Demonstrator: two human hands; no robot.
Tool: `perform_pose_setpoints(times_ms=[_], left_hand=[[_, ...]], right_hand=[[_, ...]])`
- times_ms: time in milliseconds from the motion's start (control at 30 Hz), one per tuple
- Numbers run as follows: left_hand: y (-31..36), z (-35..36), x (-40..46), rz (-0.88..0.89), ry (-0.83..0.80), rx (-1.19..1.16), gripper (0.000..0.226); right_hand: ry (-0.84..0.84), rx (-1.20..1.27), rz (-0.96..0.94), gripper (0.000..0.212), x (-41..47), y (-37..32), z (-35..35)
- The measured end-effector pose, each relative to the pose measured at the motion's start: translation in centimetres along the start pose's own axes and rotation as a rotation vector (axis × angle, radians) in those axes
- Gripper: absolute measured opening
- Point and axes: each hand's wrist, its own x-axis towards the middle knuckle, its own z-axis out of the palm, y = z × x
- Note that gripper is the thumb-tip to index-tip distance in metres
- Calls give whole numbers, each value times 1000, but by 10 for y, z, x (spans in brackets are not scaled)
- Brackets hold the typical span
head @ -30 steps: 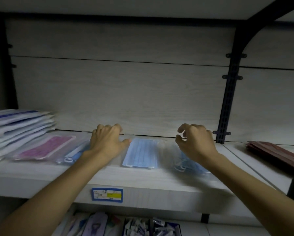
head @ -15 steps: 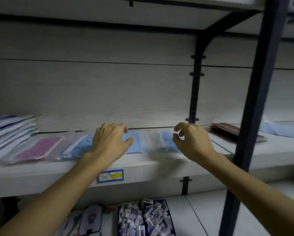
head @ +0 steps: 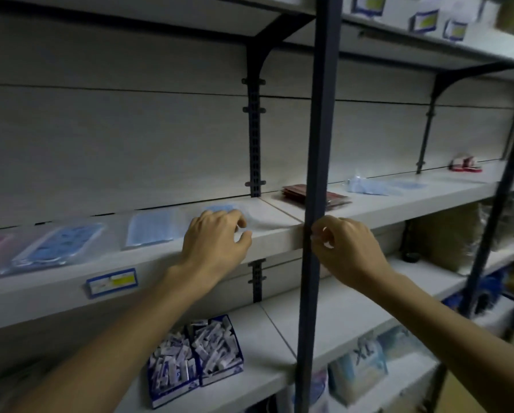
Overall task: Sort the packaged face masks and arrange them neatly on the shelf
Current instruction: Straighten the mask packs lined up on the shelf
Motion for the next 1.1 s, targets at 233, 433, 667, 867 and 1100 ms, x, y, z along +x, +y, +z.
perform_pose_setpoints(times_ms=[233, 433, 667, 867, 1100], left_hand=[[85, 30, 16, 4, 19, -78, 15], [171, 76, 34, -7, 34, -105, 13], [241, 133, 58, -41, -23, -120, 12], [268, 175, 94, -12, -35, -97, 12], [288, 241, 161, -21, -42, -87, 14]], right_hand=[[17, 14, 45, 25, -2, 79, -43], [29, 4, 67, 22, -11, 178, -86], [1, -5, 115, 21, -12, 278, -110], [7, 19, 118, 20, 6, 338, -97], [-42, 12, 124, 21, 51, 411, -76]])
